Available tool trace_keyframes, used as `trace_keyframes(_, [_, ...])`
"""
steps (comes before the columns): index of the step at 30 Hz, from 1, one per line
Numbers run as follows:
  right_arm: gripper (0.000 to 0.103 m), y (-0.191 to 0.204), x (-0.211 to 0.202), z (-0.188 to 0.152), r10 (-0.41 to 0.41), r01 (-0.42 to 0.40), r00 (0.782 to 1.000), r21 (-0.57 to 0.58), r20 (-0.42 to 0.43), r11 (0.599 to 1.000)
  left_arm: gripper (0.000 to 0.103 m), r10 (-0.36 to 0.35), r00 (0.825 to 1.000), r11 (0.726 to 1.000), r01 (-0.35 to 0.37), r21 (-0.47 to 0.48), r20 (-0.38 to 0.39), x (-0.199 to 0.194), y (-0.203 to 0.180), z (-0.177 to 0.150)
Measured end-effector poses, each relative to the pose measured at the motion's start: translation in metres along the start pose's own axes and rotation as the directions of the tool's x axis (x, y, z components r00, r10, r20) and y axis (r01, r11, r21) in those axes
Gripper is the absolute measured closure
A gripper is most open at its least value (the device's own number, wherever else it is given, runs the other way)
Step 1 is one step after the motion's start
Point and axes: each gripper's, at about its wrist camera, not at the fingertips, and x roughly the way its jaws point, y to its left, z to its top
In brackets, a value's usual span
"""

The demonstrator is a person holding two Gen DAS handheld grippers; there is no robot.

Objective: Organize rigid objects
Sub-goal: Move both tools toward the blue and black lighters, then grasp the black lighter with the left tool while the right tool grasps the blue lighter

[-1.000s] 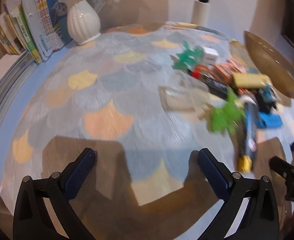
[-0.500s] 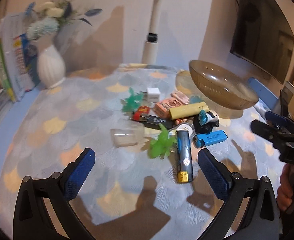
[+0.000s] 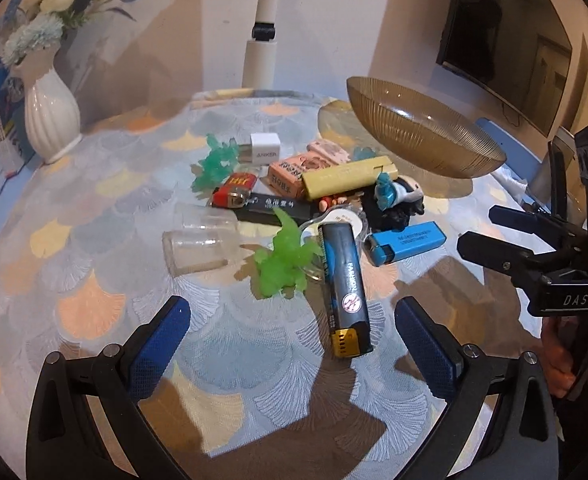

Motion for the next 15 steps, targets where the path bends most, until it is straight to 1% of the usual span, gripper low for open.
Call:
trace_keyframes(3, [0.000, 0.000, 0.003, 0.001, -0.011, 0.011, 1.000, 0.002, -0.014, 1.000, 0.001, 0.018, 1.000, 1.000, -0.018, 0.004, -0.021, 0.003, -0.002, 0.000])
trace_keyframes(5, [0.004, 0.000, 0.003, 0.000, -0.014, 0.014, 1.000, 0.000, -0.015, 1.000, 0.001, 0.030, 0.999, 0.999, -0.030, 0.027, -0.026, 0.004, -0.007, 0.000])
trace_keyframes(6, [0.004, 0.000, 0.002, 0.000, -0.009, 0.009, 1.000, -0.004, -0.014, 1.000, 0.001, 0.038, 0.999, 0.998, -0.037, 0.041, -0.029, 0.004, -0.010, 0.000])
trace_keyframes(8, [0.004, 0.002, 0.000, -0.002, 0.002, -0.003, 1.000, -0.022, -0.028, 1.000, 0.006, 0.056, 0.998, 0.997, -0.054, 0.063, -0.039, 0.005, -0.015, 0.002])
trace_keyframes(10, [0.004, 0.004, -0.001, -0.006, 0.066, -0.072, 0.995, -0.071, -0.078, 0.995, 0.008, 0.049, 0.997, 0.996, -0.046, 0.073, -0.052, 0.004, -0.022, 0.006])
trace_keyframes(11, [0.004, 0.005, -0.002, -0.006, 0.073, -0.082, 0.993, -0.089, -0.095, 0.993, 0.008, 0.034, 0.998, 0.997, -0.029, 0.074, -0.058, 0.004, -0.026, 0.007])
trace_keyframes(12, [0.004, 0.005, -0.003, -0.006, 0.049, -0.061, 0.993, -0.115, -0.104, 0.991, 0.010, 0.024, 0.998, 0.997, -0.020, 0.074, -0.061, 0.004, -0.028, 0.008])
trace_keyframes(13, [0.004, 0.006, -0.001, -0.004, 0.006, -0.024, 0.993, -0.154, -0.115, 0.988, 0.020, 0.015, 0.998, 0.997, -0.010, 0.072, -0.065, 0.006, -0.032, 0.010])
trace_keyframes(14, [0.004, 0.007, 0.002, -0.002, -0.019, -0.005, 0.992, -0.186, -0.128, 0.983, 0.038, 0.009, 0.998, 0.997, -0.005, 0.071, -0.067, 0.009, -0.034, 0.011])
trace_keyframes(15, [0.004, 0.008, 0.007, 0.000, -0.035, 0.002, 0.989, -0.222, -0.144, 0.975, 0.044, 0.003, 0.997, 0.998, 0.002, 0.069, -0.080, 0.014, -0.036, 0.012])
